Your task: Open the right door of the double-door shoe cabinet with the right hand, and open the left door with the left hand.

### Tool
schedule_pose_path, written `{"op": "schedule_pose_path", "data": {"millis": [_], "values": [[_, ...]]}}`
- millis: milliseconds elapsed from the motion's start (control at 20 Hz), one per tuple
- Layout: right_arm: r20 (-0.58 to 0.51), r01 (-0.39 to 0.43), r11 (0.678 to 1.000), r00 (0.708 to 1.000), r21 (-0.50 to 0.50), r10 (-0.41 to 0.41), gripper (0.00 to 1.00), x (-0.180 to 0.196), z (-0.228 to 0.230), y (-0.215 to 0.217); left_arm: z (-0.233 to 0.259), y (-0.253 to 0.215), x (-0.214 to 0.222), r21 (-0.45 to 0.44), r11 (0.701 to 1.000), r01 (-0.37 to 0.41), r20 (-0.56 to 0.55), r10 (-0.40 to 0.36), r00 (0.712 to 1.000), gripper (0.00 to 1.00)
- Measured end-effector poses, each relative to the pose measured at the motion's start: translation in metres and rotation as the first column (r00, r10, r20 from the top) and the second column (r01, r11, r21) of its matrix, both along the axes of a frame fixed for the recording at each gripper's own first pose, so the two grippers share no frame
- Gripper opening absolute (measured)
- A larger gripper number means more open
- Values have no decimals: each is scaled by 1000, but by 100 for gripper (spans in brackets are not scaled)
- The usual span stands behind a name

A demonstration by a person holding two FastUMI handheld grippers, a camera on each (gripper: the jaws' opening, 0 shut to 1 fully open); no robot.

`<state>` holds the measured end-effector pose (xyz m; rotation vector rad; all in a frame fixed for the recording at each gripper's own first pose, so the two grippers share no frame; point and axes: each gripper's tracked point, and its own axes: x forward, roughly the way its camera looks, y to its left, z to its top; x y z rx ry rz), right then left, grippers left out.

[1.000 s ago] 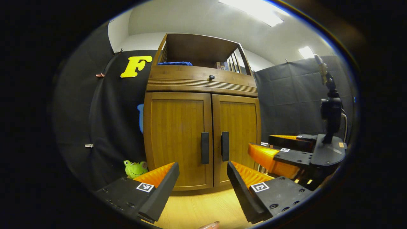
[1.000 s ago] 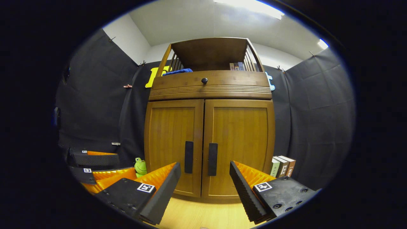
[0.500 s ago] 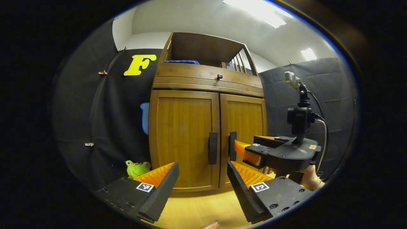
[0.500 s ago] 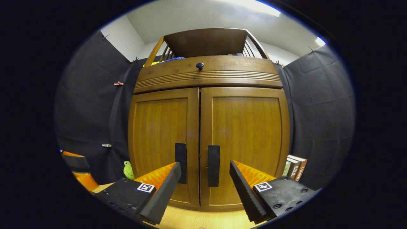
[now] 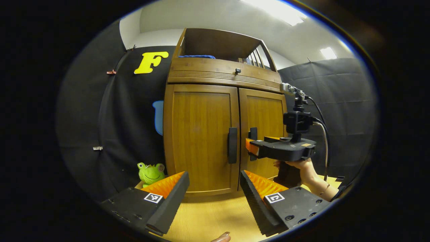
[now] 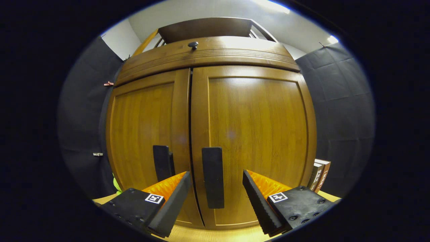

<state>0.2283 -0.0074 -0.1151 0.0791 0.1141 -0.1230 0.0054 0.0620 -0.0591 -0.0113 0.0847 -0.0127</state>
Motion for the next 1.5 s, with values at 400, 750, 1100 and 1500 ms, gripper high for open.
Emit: {"op": "schedule_pose_path", "data": {"millis": [400,750,1100,1500], "values": [[-2,1,998,1000,-70,-1,40,13,-16,-2,-13,18,-8,8,999,-46,-37,46,998,94],[-5,-27,997,1000,-67,27,28,14,-18,1,-10,25,-23,10,996,-90,-22,90,996,95],[-16,-37,998,999,-56,36,28,-5,-16,-1,-10,31,-49,41,990,-132,-7,133,991,94],[-24,-54,997,998,-60,52,24,-62,-1,-12,1,28,-88,17,986,-165,13,165,986,94]]}}
